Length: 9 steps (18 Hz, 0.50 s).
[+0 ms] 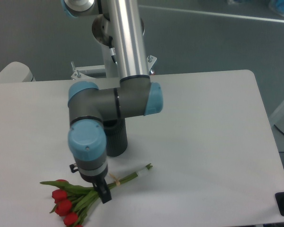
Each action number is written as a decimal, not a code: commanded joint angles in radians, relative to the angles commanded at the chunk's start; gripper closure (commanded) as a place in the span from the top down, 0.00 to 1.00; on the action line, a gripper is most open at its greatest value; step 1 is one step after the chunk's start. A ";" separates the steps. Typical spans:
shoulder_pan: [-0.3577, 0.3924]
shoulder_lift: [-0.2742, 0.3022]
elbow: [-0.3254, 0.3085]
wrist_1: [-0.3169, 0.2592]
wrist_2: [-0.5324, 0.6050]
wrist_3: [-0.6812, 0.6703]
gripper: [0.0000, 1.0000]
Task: Place the flowers on the table
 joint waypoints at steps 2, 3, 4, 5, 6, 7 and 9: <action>0.026 0.000 0.017 -0.002 0.000 -0.012 1.00; 0.043 0.000 0.020 -0.002 -0.002 -0.011 1.00; 0.060 0.000 0.023 -0.005 -0.003 -0.009 1.00; 0.077 0.000 0.025 -0.008 -0.003 -0.005 1.00; 0.092 0.000 0.025 -0.009 -0.002 0.000 1.00; 0.110 0.002 0.025 -0.009 0.000 0.003 1.00; 0.150 0.006 0.025 -0.026 -0.002 0.027 1.00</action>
